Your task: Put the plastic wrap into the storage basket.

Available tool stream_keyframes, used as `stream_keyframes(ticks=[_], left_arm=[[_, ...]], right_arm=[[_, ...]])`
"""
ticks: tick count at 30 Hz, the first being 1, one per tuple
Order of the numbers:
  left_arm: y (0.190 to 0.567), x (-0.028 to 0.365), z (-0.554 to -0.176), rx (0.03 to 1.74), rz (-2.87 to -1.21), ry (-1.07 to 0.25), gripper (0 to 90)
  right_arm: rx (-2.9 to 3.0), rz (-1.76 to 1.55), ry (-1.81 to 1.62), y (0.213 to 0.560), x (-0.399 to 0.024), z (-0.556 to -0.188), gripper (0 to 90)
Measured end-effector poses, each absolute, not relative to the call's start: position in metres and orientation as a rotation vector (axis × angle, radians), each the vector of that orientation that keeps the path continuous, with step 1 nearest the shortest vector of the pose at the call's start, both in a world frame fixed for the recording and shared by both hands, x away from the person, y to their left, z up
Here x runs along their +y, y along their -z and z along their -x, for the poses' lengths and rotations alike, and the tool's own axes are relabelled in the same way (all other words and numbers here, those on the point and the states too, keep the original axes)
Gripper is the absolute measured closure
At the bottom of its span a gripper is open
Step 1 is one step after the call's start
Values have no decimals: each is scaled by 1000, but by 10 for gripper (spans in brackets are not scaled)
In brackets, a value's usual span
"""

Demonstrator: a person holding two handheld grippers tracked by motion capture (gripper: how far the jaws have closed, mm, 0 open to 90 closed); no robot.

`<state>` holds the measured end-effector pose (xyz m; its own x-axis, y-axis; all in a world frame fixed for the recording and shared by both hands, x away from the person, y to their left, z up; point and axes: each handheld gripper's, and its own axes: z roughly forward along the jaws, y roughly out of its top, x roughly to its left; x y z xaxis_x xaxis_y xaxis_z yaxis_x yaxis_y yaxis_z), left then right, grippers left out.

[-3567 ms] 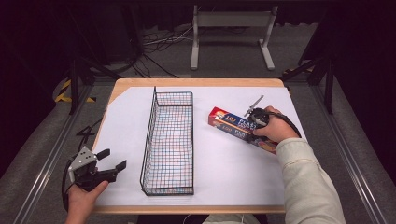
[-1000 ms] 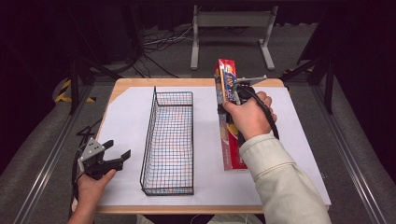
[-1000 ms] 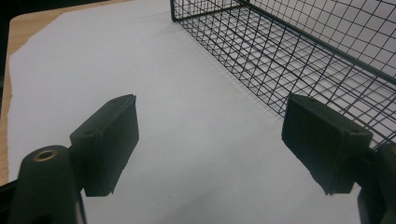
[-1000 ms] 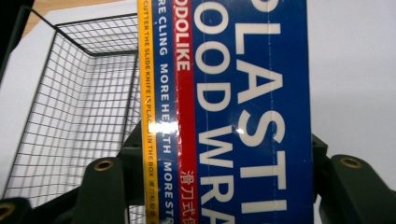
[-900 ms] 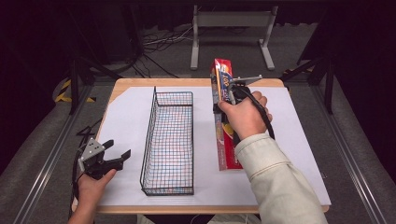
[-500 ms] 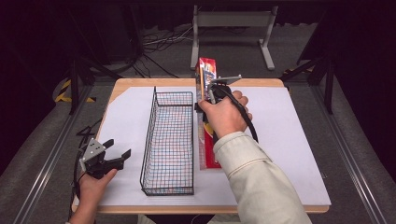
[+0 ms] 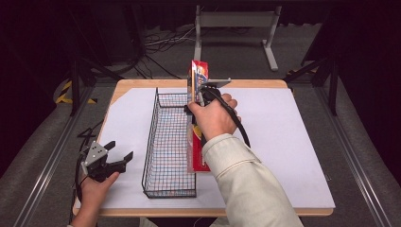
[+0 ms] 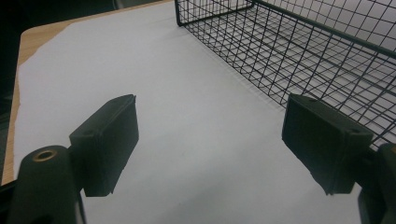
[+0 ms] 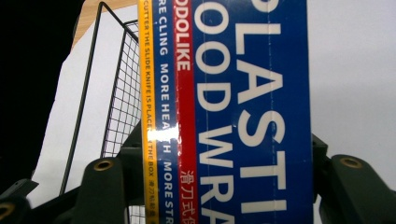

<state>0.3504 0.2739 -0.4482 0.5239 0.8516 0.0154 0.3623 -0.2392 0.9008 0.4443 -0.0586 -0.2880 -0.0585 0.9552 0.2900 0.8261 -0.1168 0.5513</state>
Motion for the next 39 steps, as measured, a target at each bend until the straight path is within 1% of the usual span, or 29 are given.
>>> stream_keyframes(ticks=[15,22,39], left_arm=[[441,273,-338,972,-1831,-702,192],[442,278,-336,991,-1808,-677,193],[442,277,-337,991,-1813,-675,193]], right_arm=[[1962,-2008,-931,297,-27,-451,409],[1977,-2002,-930,303,-16,-453,408],[2026,-2046,-878,336,0,-455,407]])
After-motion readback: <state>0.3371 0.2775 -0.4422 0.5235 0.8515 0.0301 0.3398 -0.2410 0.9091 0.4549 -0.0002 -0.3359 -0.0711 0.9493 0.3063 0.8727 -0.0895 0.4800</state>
